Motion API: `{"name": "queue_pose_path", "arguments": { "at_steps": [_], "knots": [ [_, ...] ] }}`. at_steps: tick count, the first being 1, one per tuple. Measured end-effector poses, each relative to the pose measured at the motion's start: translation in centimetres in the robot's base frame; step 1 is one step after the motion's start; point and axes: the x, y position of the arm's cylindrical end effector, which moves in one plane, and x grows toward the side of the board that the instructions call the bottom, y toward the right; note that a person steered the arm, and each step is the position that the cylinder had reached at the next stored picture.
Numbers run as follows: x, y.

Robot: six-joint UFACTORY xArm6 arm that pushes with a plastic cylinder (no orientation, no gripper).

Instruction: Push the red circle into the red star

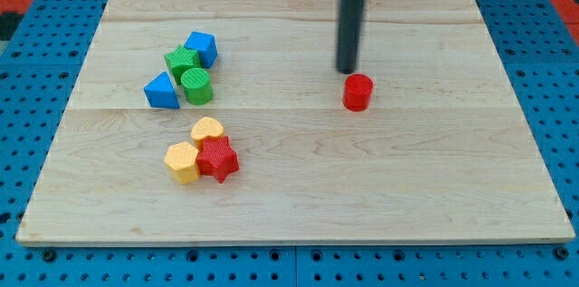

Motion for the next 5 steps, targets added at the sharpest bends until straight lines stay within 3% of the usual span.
{"name": "queue_pose_path", "arguments": {
  "at_steps": [1, 3, 5],
  "knots": [
    [2.6, 2.3],
    [7.9, -10.1],
    [12.3, -14.6]
  ]
}}
